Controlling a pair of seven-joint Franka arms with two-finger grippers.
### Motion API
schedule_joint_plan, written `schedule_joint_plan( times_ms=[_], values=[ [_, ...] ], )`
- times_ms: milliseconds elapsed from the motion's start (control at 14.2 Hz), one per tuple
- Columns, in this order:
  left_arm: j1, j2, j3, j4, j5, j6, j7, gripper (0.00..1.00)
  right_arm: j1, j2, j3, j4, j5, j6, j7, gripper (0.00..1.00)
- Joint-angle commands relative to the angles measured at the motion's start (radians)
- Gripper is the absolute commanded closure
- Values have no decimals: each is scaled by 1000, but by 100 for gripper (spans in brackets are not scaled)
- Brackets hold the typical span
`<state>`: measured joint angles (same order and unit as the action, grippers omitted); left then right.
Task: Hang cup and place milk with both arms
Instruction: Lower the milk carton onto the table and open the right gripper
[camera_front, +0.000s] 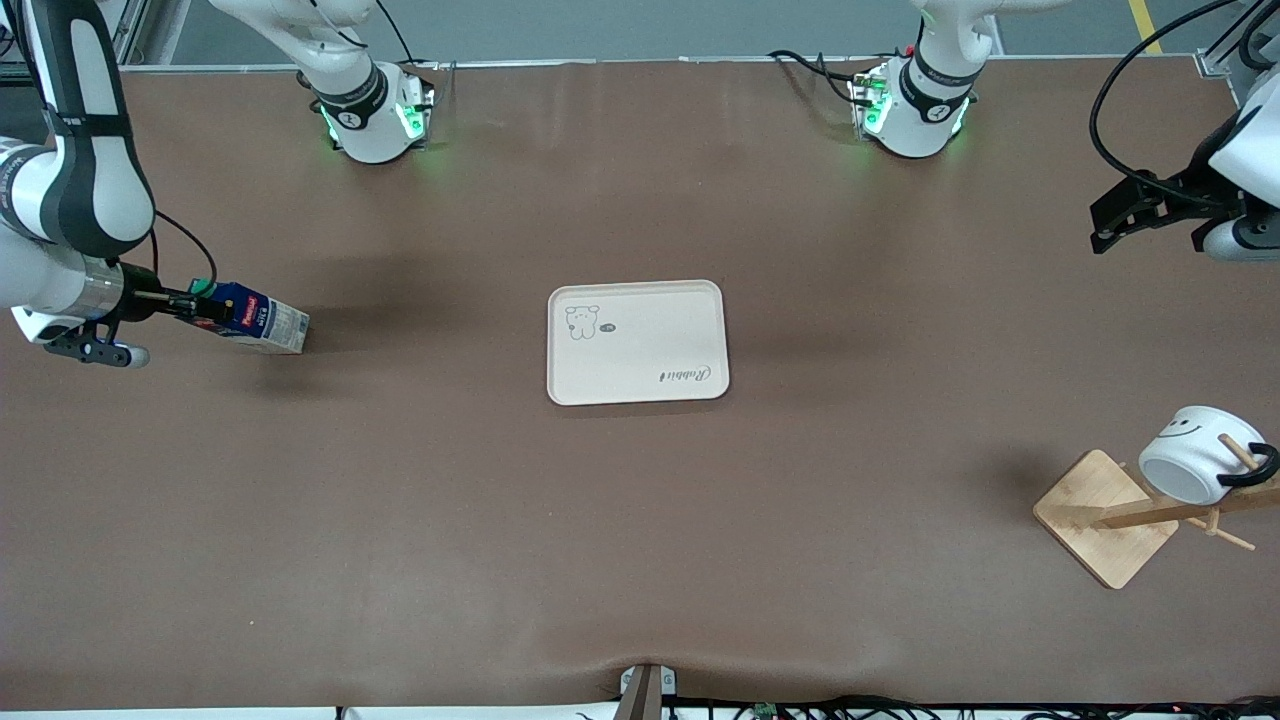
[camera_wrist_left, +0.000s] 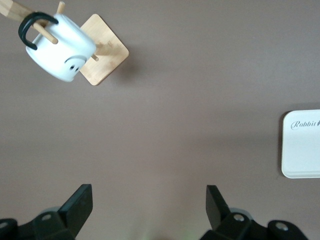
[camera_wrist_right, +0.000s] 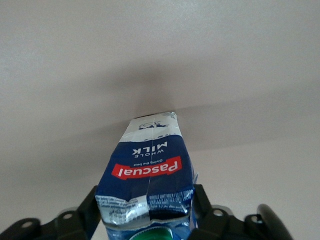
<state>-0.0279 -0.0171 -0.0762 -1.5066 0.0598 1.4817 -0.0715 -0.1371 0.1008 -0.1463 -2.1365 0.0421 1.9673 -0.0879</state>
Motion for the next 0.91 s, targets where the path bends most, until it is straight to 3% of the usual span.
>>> schedule_joint_plan(
  times_ms=[0, 352, 774, 844],
  values=[
    [-17, -56, 32, -58, -14, -4, -4, 0, -22, -29, 20, -25, -10, 4, -4, 1],
    [-6, -40, 30, -40, -12, 0, -4, 0, -18, -30, 22, 4, -7, -40, -3, 0],
    [-4, -35, 30, -34, 2, 5, -1, 0, 45, 13, 25, 297, -7, -450, -7, 0],
    [-4, -35, 30, -34, 0, 6, -1, 0, 60, 20, 25, 325, -10, -462, -7, 0]
  ],
)
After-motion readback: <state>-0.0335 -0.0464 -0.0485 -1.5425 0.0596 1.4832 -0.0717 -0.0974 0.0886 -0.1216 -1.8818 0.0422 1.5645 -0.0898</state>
